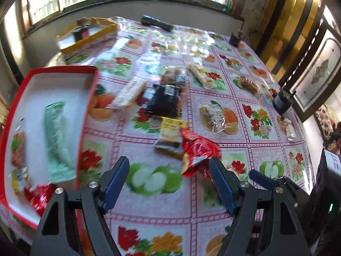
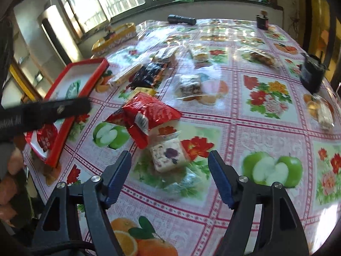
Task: Organize snacks
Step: 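Move both grippers back toward the red snack bags on the table, then grasp the red snack bag with the left gripper while the right grasps the clear nougat packet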
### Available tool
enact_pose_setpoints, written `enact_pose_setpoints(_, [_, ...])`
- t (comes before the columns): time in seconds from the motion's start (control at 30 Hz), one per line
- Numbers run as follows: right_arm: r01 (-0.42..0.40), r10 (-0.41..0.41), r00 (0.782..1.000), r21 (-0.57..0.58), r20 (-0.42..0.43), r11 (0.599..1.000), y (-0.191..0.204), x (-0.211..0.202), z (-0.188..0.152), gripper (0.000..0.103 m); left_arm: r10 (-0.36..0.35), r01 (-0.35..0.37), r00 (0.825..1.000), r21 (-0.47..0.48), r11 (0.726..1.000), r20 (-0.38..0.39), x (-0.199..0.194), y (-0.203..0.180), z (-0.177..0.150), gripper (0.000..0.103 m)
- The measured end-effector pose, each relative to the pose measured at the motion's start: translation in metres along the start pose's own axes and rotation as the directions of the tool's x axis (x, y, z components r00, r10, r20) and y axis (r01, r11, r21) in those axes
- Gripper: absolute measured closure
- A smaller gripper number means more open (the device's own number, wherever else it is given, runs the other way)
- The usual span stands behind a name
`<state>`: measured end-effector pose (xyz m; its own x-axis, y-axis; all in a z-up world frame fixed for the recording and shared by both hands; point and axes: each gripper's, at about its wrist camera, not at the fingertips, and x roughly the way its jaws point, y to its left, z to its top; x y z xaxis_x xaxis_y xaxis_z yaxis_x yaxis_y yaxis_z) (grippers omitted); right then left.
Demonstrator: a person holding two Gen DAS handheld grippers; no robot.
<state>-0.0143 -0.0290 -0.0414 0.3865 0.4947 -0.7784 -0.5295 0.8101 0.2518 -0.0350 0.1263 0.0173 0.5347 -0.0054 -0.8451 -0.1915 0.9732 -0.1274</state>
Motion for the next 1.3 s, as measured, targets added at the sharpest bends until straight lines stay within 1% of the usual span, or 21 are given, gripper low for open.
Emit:
enact_pose_setpoints(0.07, [-0.007, 0.007, 1.000, -0.018, -0.009, 1.000, 0.004, 0.005, 0.002, 0.028, -0.004, 0.004, 1.000, 0.019, 1.000, -0.021, 0.011, -0.007, 0.005, 0.026])
enact_pose_setpoints(0.2, [-0.003, 0.002, 0.999, -0.041, -0.039, 0.999, 0.008, 0.014, 0.004, 0.028, 0.019, -0.016, 0.998, 0.054, 0.998, -0.054, 0.030, -0.017, 0.009, 0.025])
enact_pose_setpoints(0.3, [0.005, -0.008, 0.997, -0.045, -0.072, 0.999, 0.006, 0.021, 0.004, 0.029, 0.004, 0.000, 0.998, 0.064, 0.998, -0.055, 0.037, -0.021, 0.010, 0.024])
enact_pose_setpoints(0.43, [-0.003, -0.001, 0.997, -0.053, -0.078, 0.999, 0.004, 0.021, 0.004, 0.031, 0.010, -0.005, 0.999, 0.111, 0.994, -0.049, 0.037, -0.027, 0.010, 0.023])
enact_pose_setpoints(0.47, [-0.002, -0.002, 0.997, -0.055, -0.077, 0.998, 0.002, 0.020, 0.003, 0.033, -0.007, 0.014, 0.998, 0.121, 0.993, -0.060, 0.038, -0.028, 0.009, 0.023])
enact_pose_setpoints(0.53, [0.007, -0.011, 0.997, -0.055, -0.077, 0.998, 0.000, 0.018, 0.003, 0.044, -0.041, 0.053, 0.995, 0.140, 0.989, -0.085, 0.041, -0.030, 0.007, 0.023])
enact_pose_setpoints(0.57, [0.005, -0.008, 0.997, -0.051, -0.075, 0.999, -0.002, 0.017, 0.003, 0.047, -0.048, 0.062, 0.994, 0.150, 0.987, -0.094, 0.044, -0.031, 0.007, 0.023])
enact_pose_setpoints(0.6, [0.001, -0.004, 0.997, -0.039, -0.074, 0.999, -0.007, 0.016, 0.004, 0.054, -0.046, 0.062, 0.994, 0.163, 0.985, -0.101, 0.047, -0.033, 0.006, 0.022])
enact_pose_setpoints(0.63, [-0.013, 0.011, 0.997, -0.025, -0.073, 1.000, -0.010, 0.015, 0.004, 0.056, -0.043, 0.059, 0.994, 0.165, 0.985, -0.100, 0.049, -0.034, 0.006, 0.022])
enact_pose_setpoints(0.67, [-0.033, 0.032, 0.997, -0.010, -0.072, 0.999, -0.014, 0.015, 0.004, 0.056, -0.029, 0.047, 0.993, 0.168, 0.985, -0.112, 0.053, -0.035, 0.007, 0.022])
enact_pose_setpoints(0.73, [-0.032, 0.032, 0.997, -0.011, -0.073, 0.999, -0.017, 0.014, 0.004, 0.060, -0.004, 0.030, 0.990, 0.185, 0.982, -0.140, 0.063, -0.038, 0.005, 0.022])
enact_pose_setpoints(0.8, [-0.031, 0.030, 0.997, -0.009, -0.073, 0.999, -0.016, 0.014, 0.004, 0.060, 0.001, 0.032, 0.986, 0.192, 0.981, -0.169, 0.074, -0.039, 0.002, 0.022])
enact_pose_setpoints(0.83, [-0.026, 0.025, 0.997, -0.014, -0.075, 1.000, -0.015, 0.015, 0.005, 0.060, -0.004, 0.036, 0.985, 0.179, 0.983, -0.175, 0.079, -0.037, 0.002, 0.022])
enact_pose_setpoints(0.87, [-0.021, 0.018, 0.996, -0.031, -0.082, 0.999, -0.012, 0.016, 0.006, 0.058, 0.004, 0.024, 0.988, 0.176, 0.984, -0.157, 0.078, -0.036, 0.002, 0.023])
enact_pose_setpoints(0.9, [-0.008, 0.004, 0.996, -0.045, -0.084, 0.999, -0.009, 0.016, 0.007, 0.057, 0.001, 0.026, 0.987, 0.169, 0.985, -0.159, 0.078, -0.035, 0.002, 0.024])
enact_pose_setpoints(0.93, [0.004, -0.009, 0.996, -0.054, -0.085, 0.999, -0.007, 0.017, 0.006, 0.057, -0.009, 0.034, 0.988, 0.158, 0.987, -0.155, 0.077, -0.032, 0.003, 0.029])
enact_pose_setpoints(0.97, [0.015, -0.021, 0.996, -0.065, -0.084, 0.998, -0.005, 0.017, 0.006, 0.057, -0.019, 0.042, 0.988, 0.149, 0.988, -0.152, 0.075, -0.029, 0.004, 0.034])
enact_pose_setpoints(1.0, [0.027, -0.034, 0.996, -0.080, -0.083, 0.996, -0.002, 0.018, 0.006, 0.057, -0.020, 0.042, 0.989, 0.143, 0.989, -0.148, 0.072, -0.025, 0.004, 0.048])
enact_pose_setpoints(1.1, [0.038, -0.046, 0.996, -0.099, -0.081, 0.994, -0.001, 0.018, 0.005, 0.057, -0.038, 0.056, 0.988, 0.115, 0.992, -0.151, 0.069, -0.014, 0.005, 0.051])
enact_pose_setpoints(1.2, [0.057, -0.068, 0.994, -0.126, -0.081, 0.990, 0.003, 0.018, 0.004, 0.058, -0.035, 0.048, 0.989, 0.093, 0.994, -0.142, 0.064, -0.004, -0.001, 0.052])
enact_pose_setpoints(1.3, [0.086, -0.097, 0.992, -0.141, -0.075, 0.986, 0.005, 0.016, 0.000, 0.065, -0.048, 0.057, 0.991, 0.072, 0.996, -0.124, 0.055, 0.003, -0.006, 0.053])
